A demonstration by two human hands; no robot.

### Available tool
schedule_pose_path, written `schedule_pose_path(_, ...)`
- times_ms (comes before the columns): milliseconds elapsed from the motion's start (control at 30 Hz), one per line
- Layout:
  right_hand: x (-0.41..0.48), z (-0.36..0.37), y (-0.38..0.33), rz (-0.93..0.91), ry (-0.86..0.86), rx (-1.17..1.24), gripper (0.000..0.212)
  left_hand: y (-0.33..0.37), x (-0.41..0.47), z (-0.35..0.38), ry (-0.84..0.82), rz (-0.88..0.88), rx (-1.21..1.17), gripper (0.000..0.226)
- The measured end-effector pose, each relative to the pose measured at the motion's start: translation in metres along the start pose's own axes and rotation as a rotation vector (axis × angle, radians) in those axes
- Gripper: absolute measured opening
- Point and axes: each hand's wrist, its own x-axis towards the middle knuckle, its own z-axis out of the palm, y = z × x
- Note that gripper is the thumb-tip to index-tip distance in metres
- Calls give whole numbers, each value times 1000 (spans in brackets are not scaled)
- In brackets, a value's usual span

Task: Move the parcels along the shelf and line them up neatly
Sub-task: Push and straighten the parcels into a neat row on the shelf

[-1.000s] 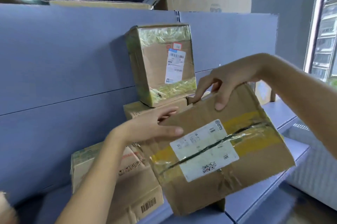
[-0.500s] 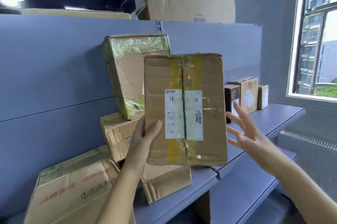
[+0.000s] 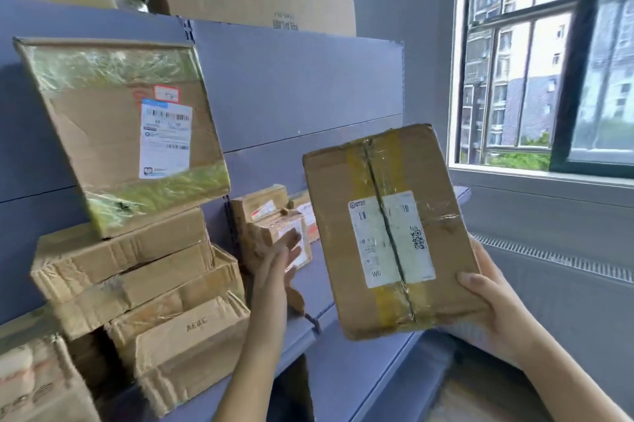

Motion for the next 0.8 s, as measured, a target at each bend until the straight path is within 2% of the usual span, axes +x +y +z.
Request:
schedule_pose_path(200,-3,-48,7,14,124,-64,72,-35,2,56,-257,-88,37,44)
schedule_pose_path(300,6,-61,19,28,137,-71,72,-48,14,74,-291,-111,16,48)
schedule_pose_path(367,18,-69,27,44,140,-107,74,-60,27,81,-287,-115,17,45)
schedule_pose_path(467,49,-81,40,31,153,-324,79,-78,55,86,-253,-137,33,52)
schedule_pose_path(567,91,-87,59,48,152,-467,83,-98,88,86,-195,-185,-23,40)
schedule_pose_path(667,139,-82,81,16,144,-469,88,-114,121,79,-122,-233,-64,38)
schedule_pose_path(800,185,-76,109,27,158,-452,89,-131,168,66,-29,-399,-138,37)
